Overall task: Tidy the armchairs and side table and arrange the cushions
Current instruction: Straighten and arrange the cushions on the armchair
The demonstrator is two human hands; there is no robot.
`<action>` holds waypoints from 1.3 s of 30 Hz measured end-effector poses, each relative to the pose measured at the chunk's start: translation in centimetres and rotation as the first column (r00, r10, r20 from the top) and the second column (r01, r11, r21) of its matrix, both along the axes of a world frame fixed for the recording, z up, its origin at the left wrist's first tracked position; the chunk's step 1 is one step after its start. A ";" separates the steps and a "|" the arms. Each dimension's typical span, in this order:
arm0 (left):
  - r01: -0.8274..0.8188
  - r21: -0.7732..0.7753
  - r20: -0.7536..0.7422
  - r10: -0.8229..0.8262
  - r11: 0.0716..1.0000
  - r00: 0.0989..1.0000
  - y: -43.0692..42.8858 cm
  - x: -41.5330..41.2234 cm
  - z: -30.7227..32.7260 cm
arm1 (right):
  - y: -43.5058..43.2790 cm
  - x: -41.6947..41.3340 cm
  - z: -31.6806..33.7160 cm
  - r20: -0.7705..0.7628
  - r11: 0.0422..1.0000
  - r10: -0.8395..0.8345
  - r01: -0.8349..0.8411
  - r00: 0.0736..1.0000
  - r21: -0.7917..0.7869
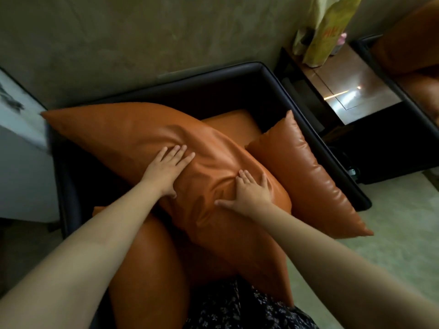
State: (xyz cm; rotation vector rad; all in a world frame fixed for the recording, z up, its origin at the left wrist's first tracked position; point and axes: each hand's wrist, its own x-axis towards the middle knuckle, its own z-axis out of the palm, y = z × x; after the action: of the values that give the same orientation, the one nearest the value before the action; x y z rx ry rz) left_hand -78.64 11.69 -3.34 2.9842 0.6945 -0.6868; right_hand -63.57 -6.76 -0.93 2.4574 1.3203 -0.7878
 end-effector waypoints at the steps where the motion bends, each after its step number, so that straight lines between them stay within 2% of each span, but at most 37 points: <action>1: -0.001 0.008 0.006 0.001 1.000 1.000 0.3 1.1 0.0 | 1.0 0.6 0.5 -0.014 0.999 -0.035 0.035 0.999 -0.026; 4: -0.008 0.042 0.034 0.006 0.999 0.999 1.6 3.3 -0.4 | 3.2 0.0 1.5 -0.002 0.993 -0.071 0.070 0.997 -0.098; 9: -0.009 0.032 0.039 0.007 0.999 0.999 3.5 5.9 -1.6 | 2.3 -4.3 0.2 0.117 1.000 0.019 -0.018 0.993 -0.015; 12: 0.012 -0.014 0.067 -0.011 1.000 0.998 4.4 6.5 -1.9 | 1.6 -3.1 -0.8 0.209 0.997 0.074 -0.076 0.975 0.003; 15: 0.043 -0.047 0.126 -0.036 0.998 0.991 5.1 6.0 -2.2 | 1.3 -1.5 -1.3 0.236 0.993 0.115 -0.118 0.965 -0.002; 18: 0.103 -0.073 0.186 -0.088 0.992 0.979 6.2 4.6 -2.3 | 0.9 -0.5 -1.8 0.215 0.989 0.141 -0.145 0.966 0.000; 22: 0.187 -0.046 0.182 -0.176 0.981 0.967 7.7 2.5 -2.0 | 0.5 0.9 -1.9 0.188 0.982 0.182 -0.187 0.965 0.012; 27: 0.176 -0.055 0.172 -0.164 0.983 0.971 7.4 2.2 -1.7 | 0.5 1.4 -1.2 0.157 0.977 0.208 -0.212 0.965 0.006; 30: 0.196 -0.049 0.216 -0.181 0.979 0.960 7.0 1.9 -1.3 | 0.5 1.7 -0.5 0.119 0.974 0.223 -0.226 0.968 0.013; 34: 0.234 -0.019 0.133 -0.230 0.972 0.964 7.4 1.9 1.4 | 0.7 2.9 1.7 0.078 0.969 0.229 -0.234 0.970 0.076; 39: 0.234 0.060 0.099 -0.239 0.970 0.966 7.7 3.4 6.8 | 1.4 5.4 6.7 0.094 0.967 0.143 -0.159 0.985 0.199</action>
State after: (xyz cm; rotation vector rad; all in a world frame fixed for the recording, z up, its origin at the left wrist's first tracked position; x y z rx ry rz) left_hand -75.24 19.35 3.42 3.1517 0.3572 -0.5185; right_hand -58.19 -5.33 5.76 2.4731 1.6088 -0.5350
